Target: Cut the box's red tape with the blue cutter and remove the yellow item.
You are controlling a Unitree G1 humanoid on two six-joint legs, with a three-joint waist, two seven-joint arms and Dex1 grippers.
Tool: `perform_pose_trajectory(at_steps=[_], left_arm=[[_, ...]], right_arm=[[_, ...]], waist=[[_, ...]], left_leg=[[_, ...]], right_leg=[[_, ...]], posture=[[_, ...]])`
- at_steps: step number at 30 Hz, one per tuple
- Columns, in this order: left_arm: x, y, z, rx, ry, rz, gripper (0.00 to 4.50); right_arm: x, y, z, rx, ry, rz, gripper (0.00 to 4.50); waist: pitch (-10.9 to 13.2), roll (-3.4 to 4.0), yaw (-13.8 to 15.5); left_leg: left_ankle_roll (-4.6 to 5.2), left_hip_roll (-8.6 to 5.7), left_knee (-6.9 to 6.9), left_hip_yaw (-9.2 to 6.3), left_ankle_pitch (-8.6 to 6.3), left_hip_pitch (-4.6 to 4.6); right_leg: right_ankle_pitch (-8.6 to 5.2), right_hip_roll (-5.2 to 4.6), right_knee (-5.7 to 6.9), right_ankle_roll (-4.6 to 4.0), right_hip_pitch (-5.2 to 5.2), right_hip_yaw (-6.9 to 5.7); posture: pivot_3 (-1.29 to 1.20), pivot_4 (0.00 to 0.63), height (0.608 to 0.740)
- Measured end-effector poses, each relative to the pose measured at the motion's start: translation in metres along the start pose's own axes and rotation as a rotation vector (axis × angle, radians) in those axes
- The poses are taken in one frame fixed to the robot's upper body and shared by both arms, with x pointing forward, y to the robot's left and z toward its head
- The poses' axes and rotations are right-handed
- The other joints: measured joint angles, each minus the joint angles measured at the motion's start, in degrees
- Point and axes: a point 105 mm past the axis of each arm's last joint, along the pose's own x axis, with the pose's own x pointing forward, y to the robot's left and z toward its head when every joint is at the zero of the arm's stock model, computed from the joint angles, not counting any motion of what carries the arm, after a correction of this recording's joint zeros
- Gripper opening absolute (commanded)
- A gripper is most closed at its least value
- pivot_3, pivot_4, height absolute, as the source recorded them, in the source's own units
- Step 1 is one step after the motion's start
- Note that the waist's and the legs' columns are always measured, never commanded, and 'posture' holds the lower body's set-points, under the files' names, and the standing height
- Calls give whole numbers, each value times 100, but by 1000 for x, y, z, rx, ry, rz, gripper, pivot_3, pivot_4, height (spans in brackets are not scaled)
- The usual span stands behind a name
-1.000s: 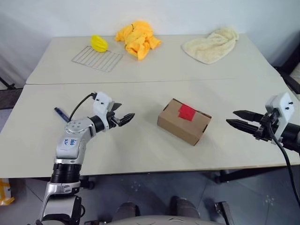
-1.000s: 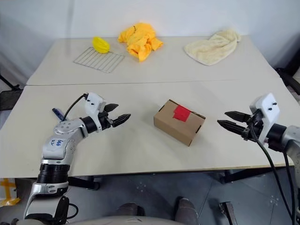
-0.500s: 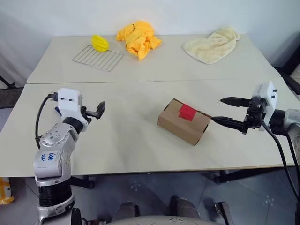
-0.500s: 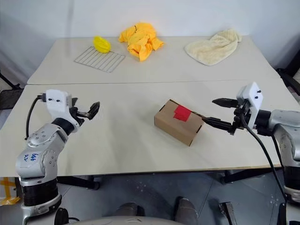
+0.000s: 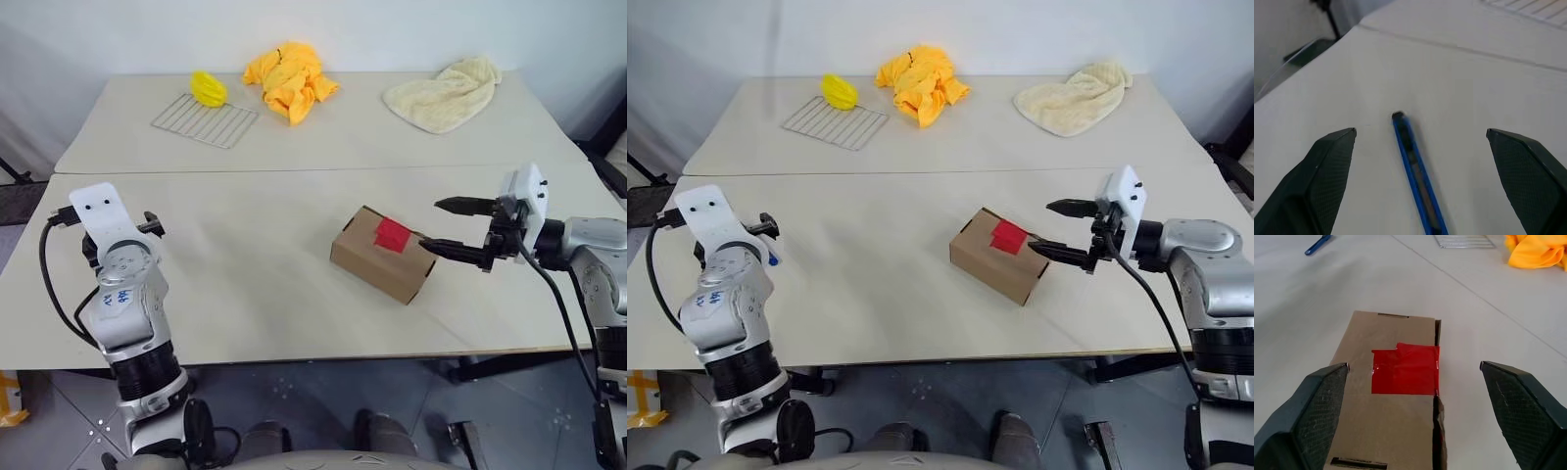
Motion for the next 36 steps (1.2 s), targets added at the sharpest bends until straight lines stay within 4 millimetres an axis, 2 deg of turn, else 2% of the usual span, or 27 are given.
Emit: perform_pose_trajectory(at_steps=[2,5,15,24,28,33,36], left_arm=[[2,-1,1,-21,12,15,3659],[4,-2,-1,-43,37,22,3659],[12,-3,-42,-67,208,47,3659],[13,-4,-44,-103,244,48,3659],[11,-6,-45,-129,261,45,2802],[8,-2,-46,-141,286,57,2802],[6,-1,-47,-145,295,64,2245]], right_arm=[[3,0,-1,2,9,6,4500],[4,-2,-2,8,9,7,4500],[4,-2,-2,8,12,11,4500],[5,-2,-2,10,13,13,4500],[4,-2,-2,9,14,12,4500],[4,-3,-4,7,25,6,4500],[4,-3,-5,6,31,3,4500]], waist=[[0,0,-2],[0,-1,0],[5,-9,3],[5,-10,4],[5,-9,0],[4,-9,-8],[4,-8,-8]], left_leg=[[0,0,0,0,0,0],[0,0,0,0,0,0],[0,0,0,0,0,-2],[-1,0,1,0,0,1],[-1,0,1,1,0,2],[-1,0,0,3,0,4],[-1,0,0,3,0,4]], right_leg=[[0,0,0,0,0,0],[0,0,0,0,0,0],[0,0,-1,0,0,-1],[0,0,1,0,0,0],[0,0,1,0,0,2],[0,0,1,0,0,3],[0,0,1,0,0,3]], posture=[[0,150,740],[0,150,740],[0,150,740],[0,150,740],[0,150,740],[0,150,740],[0,150,740]])
